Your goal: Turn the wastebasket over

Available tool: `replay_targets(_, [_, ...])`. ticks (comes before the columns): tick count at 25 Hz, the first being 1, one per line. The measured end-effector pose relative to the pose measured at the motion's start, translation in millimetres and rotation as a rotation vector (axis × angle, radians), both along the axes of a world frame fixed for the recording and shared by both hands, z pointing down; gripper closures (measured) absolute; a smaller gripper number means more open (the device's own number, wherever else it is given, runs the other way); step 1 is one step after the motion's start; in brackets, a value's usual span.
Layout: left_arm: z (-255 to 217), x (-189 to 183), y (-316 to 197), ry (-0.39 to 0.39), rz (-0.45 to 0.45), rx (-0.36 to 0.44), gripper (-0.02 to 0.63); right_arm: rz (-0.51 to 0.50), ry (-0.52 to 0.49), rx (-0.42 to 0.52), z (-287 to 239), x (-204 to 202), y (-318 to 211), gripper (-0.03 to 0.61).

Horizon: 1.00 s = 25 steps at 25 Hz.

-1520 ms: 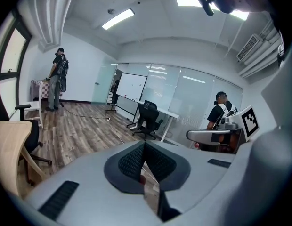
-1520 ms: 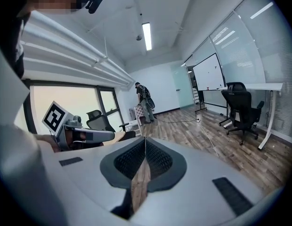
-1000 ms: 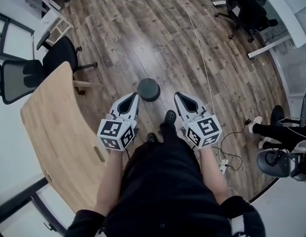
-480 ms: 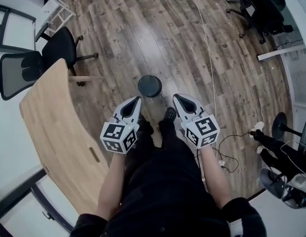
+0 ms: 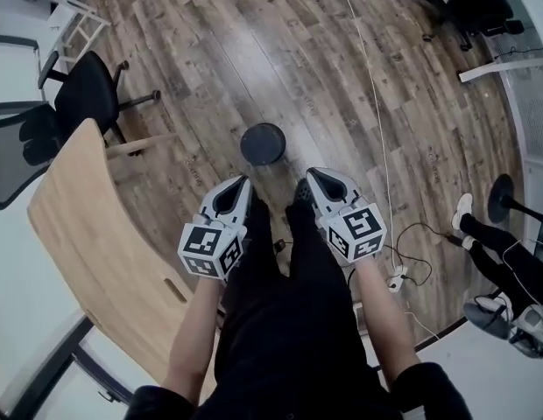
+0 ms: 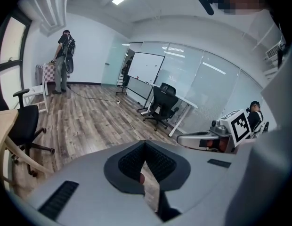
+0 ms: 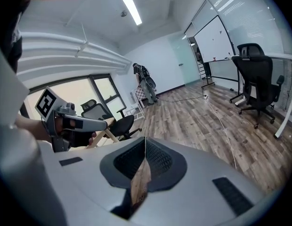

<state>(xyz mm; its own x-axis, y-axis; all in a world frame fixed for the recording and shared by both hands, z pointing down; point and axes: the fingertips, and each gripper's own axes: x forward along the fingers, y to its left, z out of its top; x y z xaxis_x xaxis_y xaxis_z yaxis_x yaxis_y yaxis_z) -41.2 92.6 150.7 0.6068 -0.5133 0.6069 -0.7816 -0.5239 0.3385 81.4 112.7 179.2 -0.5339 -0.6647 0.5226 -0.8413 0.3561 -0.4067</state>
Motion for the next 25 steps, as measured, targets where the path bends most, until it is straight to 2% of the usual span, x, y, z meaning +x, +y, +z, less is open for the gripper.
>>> replay_targets(11, [96, -13, -25, -0.003, 0.128, -0.071, 0.597, -0.030, 0.067, -0.090, 101, -39, -30, 0.545])
replay_targets(16, [146, -27, -18, 0.016, 0.129, -0.151, 0.595, -0.023, 0.067, -0.131, 140, -50, -30, 0.545])
replay_targets(25, [240, -43, -30, 0.002, 0.100, -0.201, 0.594, -0.061, 0.071, -0.199, 225, -55, -38, 0.545])
